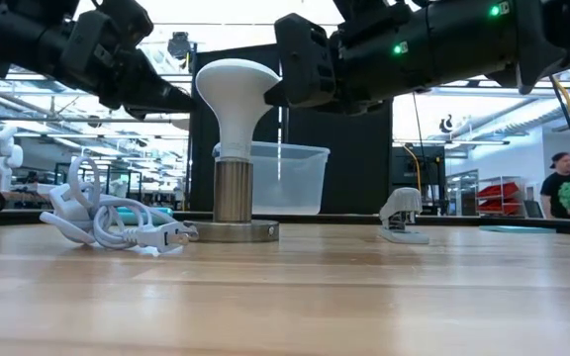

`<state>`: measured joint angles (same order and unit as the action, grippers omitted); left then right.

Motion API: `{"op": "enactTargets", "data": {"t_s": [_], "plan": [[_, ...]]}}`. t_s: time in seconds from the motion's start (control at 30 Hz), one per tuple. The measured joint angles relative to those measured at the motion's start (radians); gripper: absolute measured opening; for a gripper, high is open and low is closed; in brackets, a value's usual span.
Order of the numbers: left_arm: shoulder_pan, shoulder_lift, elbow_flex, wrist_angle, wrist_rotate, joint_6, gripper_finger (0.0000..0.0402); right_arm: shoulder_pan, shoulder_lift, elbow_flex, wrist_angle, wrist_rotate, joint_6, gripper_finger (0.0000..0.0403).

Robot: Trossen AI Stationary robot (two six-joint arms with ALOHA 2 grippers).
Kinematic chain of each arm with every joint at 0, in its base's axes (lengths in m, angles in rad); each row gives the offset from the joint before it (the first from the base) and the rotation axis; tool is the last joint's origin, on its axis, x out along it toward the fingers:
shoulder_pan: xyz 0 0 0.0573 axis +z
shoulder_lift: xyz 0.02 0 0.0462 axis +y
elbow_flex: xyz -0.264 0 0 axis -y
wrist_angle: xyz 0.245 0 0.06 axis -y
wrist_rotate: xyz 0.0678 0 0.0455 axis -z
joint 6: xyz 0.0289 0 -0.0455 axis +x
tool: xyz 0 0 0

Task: Screw lightbulb
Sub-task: Remove the light bulb from the lamp

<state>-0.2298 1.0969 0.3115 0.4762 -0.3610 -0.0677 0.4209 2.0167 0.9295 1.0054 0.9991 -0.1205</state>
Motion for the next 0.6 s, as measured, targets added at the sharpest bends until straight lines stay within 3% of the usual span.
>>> {"op": "enactTargets", "data": {"t_s": [0.3,0.6], "plan": [[0.0,0.0,0.0,0.021,-0.057,-0.004,0.0001,0.0,0.0,0.0,0.019,0.05,0.0,0.0001],[0.0,0.0,0.0,0.056,-0.05,-0.002,0.0,-0.02,0.0,0.0,0.045,0.05,-0.007,0.0001]]}}
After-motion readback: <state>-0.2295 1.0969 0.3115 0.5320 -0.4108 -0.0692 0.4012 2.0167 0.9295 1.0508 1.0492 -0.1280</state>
